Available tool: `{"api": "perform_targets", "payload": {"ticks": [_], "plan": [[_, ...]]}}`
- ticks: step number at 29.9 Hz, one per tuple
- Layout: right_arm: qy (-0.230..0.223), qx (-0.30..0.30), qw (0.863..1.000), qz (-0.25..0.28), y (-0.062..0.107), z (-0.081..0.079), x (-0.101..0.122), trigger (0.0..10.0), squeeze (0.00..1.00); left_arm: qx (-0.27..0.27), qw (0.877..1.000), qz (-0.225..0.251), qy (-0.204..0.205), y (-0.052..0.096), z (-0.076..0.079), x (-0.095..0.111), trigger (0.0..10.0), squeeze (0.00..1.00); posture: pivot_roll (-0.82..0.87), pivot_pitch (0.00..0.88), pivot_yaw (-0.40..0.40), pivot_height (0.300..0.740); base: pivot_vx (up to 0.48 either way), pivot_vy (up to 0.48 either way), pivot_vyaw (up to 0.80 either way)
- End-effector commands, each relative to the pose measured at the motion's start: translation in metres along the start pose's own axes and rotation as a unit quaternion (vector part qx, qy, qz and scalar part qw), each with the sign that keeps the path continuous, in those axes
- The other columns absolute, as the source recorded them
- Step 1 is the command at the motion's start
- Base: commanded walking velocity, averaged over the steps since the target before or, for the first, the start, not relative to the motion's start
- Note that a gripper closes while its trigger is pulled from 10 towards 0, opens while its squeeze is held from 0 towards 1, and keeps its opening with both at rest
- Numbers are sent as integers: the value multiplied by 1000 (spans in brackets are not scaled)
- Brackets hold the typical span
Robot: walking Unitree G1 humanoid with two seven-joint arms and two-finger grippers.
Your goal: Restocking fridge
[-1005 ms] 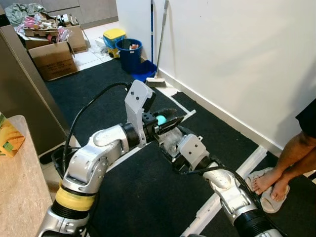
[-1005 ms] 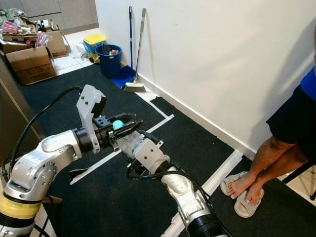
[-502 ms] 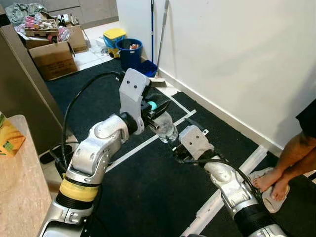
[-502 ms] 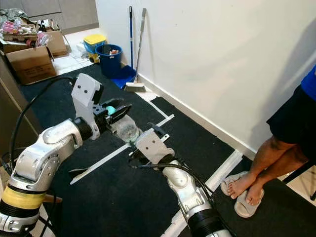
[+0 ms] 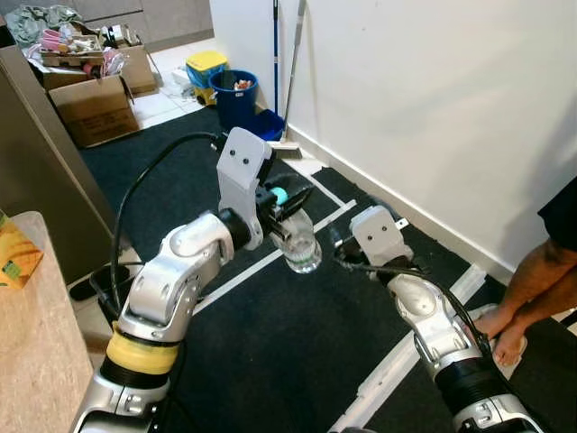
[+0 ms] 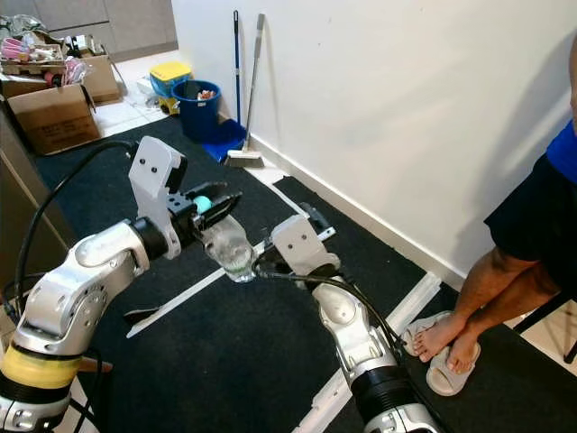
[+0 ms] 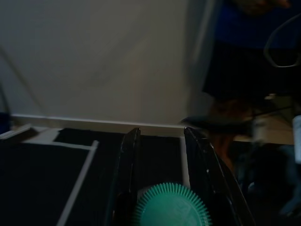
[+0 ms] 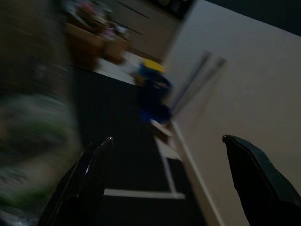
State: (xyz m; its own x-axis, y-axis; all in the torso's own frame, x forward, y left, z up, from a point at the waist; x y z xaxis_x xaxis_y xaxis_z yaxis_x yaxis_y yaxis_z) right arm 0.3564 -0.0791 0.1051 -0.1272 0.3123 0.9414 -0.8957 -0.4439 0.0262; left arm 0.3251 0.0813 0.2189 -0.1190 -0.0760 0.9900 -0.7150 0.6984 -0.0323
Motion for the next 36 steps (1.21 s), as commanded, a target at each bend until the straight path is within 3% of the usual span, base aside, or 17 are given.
{"api": "perform_targets", "payload": {"ticks": [1,2,4,6,7,8,10,13,16,22,28,34,36], "plan": [[-18,52,998,19,1,-18,8,10000,0,-25,1000,9,7,0,10,4,10000,0,57,4,-41,740,0,0,0],[-18,52,998,19,1,-18,8,10000,0,-25,1000,9,7,0,10,4,10000,0,57,4,-41,740,0,0,0],[-43,112,992,28,4,-42,13,10000,0,-31,999,11,13,1,12,4,10000,0,61,5,-43,740,0,0,0],[-43,112,992,28,4,-42,13,10000,0,-31,999,11,13,1,12,4,10000,0,61,5,-43,740,0,0,0],[-55,135,989,28,6,-52,14,10000,0,-32,999,13,17,1,13,4,10000,0,63,6,-43,740,0,0,0],[-55,135,989,28,6,-52,14,10000,0,-32,999,13,17,1,13,4,10000,0,63,6,-43,740,0,0,0],[-75,179,981,21,14,-71,13,10000,0,-31,999,15,21,-1,13,5,10000,0,63,6,-42,740,0,0,0],[-75,179,981,21,14,-71,13,10000,0,-31,999,15,21,-1,13,5,10000,0,63,6,-42,740,0,0,0],[-78,211,974,22,23,-84,15,10000,0,-22,999,15,20,-7,11,3,10000,0,61,9,-43,740,0,0,0],[-78,236,968,24,34,-93,15,10000,0,-12,1000,13,23,-16,9,2,10000,0,46,10,-43,740,0,0,0],[-81,204,975,21,30,-81,14,10000,0,-22,999,17,29,-14,12,5,10000,0,48,11,-42,740,0,0,0],[-62,97,993,33,11,-38,21,10000,0,-34,999,16,24,-7,14,6,10000,0,61,11,-40,740,0,0,0],[-62,85,994,32,10,-34,20,10000,0,-34,999,17,24,-6,14,6,10000,0,60,12,-40,740,0,0,0]]}}
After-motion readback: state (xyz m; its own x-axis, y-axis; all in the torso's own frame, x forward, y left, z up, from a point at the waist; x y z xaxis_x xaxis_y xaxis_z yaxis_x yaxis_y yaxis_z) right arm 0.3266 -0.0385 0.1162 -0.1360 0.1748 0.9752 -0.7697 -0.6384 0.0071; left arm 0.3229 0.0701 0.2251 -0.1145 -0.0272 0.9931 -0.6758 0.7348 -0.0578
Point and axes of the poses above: a point about 5 cm out from each wrist's last joint towards the gripper, its own y axis pointing back from the gripper into the wrist, its own x axis along the axis of the wrist's last joint, z = x × y, the point moved 4 cm from there along -y, pointing out of the wrist towards the gripper, and after that the axes turned 4 degrees about -y, right-handed, at the moved point
